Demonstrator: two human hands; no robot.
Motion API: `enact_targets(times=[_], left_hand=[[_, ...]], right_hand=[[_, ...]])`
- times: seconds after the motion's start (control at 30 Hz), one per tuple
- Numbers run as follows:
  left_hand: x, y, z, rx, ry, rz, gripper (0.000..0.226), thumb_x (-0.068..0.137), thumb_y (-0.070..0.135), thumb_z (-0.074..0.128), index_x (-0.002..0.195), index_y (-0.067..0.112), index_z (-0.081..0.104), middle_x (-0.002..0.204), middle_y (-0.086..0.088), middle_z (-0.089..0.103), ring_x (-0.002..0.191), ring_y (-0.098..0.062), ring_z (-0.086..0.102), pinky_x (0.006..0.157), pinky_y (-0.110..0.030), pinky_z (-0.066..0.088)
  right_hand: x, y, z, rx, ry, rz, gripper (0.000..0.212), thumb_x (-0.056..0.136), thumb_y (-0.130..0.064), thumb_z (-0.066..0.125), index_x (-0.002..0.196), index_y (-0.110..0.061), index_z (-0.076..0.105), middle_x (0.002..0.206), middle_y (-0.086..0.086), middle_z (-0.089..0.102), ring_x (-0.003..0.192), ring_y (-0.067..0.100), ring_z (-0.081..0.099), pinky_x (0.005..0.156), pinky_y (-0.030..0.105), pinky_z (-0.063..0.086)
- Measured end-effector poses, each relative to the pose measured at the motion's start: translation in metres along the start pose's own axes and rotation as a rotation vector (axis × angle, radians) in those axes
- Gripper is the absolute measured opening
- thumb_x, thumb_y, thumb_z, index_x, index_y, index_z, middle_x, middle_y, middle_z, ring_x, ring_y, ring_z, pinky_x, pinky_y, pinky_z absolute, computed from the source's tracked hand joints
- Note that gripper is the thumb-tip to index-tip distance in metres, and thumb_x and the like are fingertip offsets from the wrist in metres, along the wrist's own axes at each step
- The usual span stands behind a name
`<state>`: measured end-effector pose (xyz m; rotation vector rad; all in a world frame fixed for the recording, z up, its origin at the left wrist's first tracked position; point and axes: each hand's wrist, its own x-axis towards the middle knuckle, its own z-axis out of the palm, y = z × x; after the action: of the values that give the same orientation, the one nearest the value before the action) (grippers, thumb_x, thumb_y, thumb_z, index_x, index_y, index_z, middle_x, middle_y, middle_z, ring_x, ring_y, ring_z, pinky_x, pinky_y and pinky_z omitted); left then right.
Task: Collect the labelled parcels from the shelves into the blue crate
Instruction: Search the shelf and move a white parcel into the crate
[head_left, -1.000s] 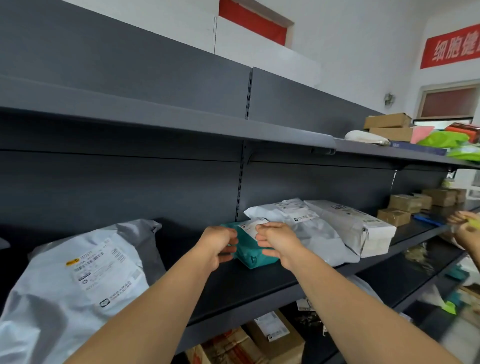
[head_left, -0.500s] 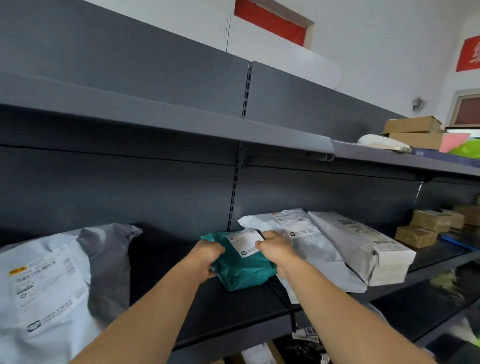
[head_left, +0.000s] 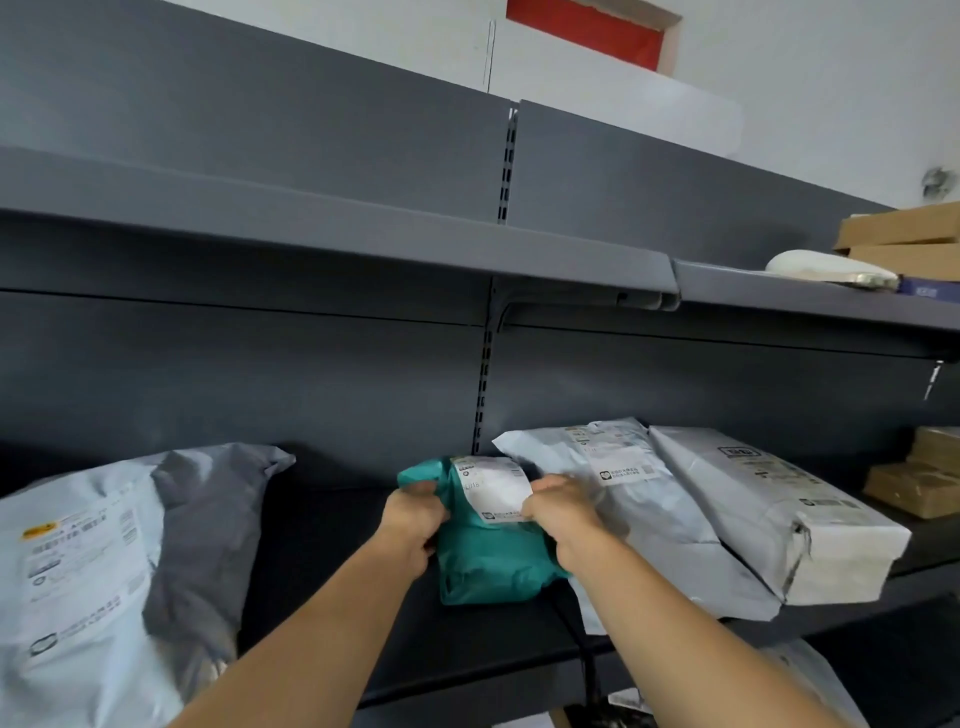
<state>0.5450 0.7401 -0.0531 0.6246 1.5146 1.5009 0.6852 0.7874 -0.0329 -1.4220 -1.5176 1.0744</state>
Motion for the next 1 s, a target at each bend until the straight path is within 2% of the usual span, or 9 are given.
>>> enact_targets(times=[0.1,0.2,0.3,0.57,0.73,0.87,0.93,0.97,1.0], left_hand=[[-0.002,0.001,-0.002,-0.128,-0.011,0.078,0.042,0.083,-0.018,0.033,0.089,0.010,0.064,0.089,-0.014,0.069,0.080,-0.028,0.065,0.066,-0.037,0.056],[-0.010,0.005,-0.003,-0.233,-0.008,0.144,0.041,0.083,-0.020,0.030,0.083,0.007,0.061,0.083,-0.013,0.068,0.073,-0.026,0.064,0.056,-0.031,0.053],[-0.015,0.010,-0.002,-0.304,0.015,0.179,0.040,0.082,-0.021,0.029,0.074,0.008,0.055,0.076,-0.010,0.065,0.068,-0.022,0.062,0.046,-0.025,0.052],[-0.022,0.015,-0.001,-0.364,0.035,0.217,0.040,0.083,-0.021,0.029,0.068,0.010,0.050,0.076,-0.010,0.064,0.070,-0.023,0.061,0.059,-0.032,0.049],[-0.017,0.014,-0.003,-0.316,0.073,0.164,0.036,0.084,-0.015,0.034,0.070,0.012,0.054,0.078,-0.009,0.064,0.071,-0.025,0.060,0.063,-0.035,0.052],[-0.001,0.006,-0.007,-0.165,0.193,0.057,0.030,0.089,0.001,0.039,0.106,0.005,0.063,0.097,-0.015,0.067,0.085,-0.031,0.063,0.079,-0.043,0.056],[-0.001,0.004,-0.006,-0.075,0.238,0.055,0.028,0.090,0.005,0.040,0.107,-0.001,0.061,0.089,-0.015,0.063,0.078,-0.029,0.058,0.071,-0.037,0.052],[-0.001,0.004,-0.005,0.008,0.261,0.075,0.026,0.089,0.008,0.042,0.106,-0.001,0.060,0.091,-0.013,0.060,0.080,-0.028,0.055,0.072,-0.035,0.050],[-0.004,0.005,-0.003,0.115,0.281,0.093,0.034,0.086,0.012,0.045,0.117,0.001,0.056,0.100,-0.012,0.058,0.090,-0.029,0.055,0.080,-0.034,0.048]], right_hand=[[0.000,0.001,0.001,0.123,-0.003,-0.034,0.022,0.079,0.011,0.056,0.092,-0.004,0.064,0.084,0.003,0.057,0.068,0.008,0.047,0.058,0.020,0.041],[-0.003,0.002,0.002,0.230,0.019,-0.095,0.023,0.077,0.011,0.056,0.071,-0.011,0.058,0.077,0.003,0.061,0.066,0.011,0.051,0.055,0.019,0.040],[-0.006,0.000,0.003,0.310,0.035,-0.186,0.028,0.078,0.013,0.055,0.064,-0.011,0.053,0.069,0.003,0.060,0.065,0.013,0.051,0.050,0.012,0.039],[-0.011,-0.006,0.000,0.331,0.036,-0.266,0.027,0.078,0.012,0.055,0.063,-0.011,0.053,0.070,0.004,0.061,0.066,0.013,0.054,0.054,0.017,0.039],[-0.012,-0.007,-0.001,0.338,0.018,-0.203,0.020,0.078,0.011,0.057,0.078,-0.008,0.063,0.073,-0.002,0.061,0.065,0.009,0.052,0.057,0.017,0.040],[-0.006,-0.004,0.001,0.238,-0.024,-0.093,0.025,0.077,0.010,0.058,0.090,-0.008,0.068,0.071,-0.005,0.057,0.066,0.011,0.049,0.056,0.019,0.039],[-0.003,0.000,0.002,0.199,-0.084,-0.026,0.025,0.076,0.009,0.059,0.091,-0.010,0.067,0.072,-0.002,0.056,0.066,0.012,0.049,0.053,0.019,0.037],[-0.001,0.002,0.002,0.187,-0.112,-0.004,0.026,0.076,0.007,0.060,0.094,-0.009,0.068,0.077,0.001,0.059,0.070,0.014,0.052,0.055,0.019,0.038],[0.000,0.004,0.002,0.180,-0.131,0.005,0.027,0.077,0.005,0.061,0.098,-0.009,0.068,0.083,0.003,0.061,0.077,0.016,0.055,0.059,0.020,0.041]])
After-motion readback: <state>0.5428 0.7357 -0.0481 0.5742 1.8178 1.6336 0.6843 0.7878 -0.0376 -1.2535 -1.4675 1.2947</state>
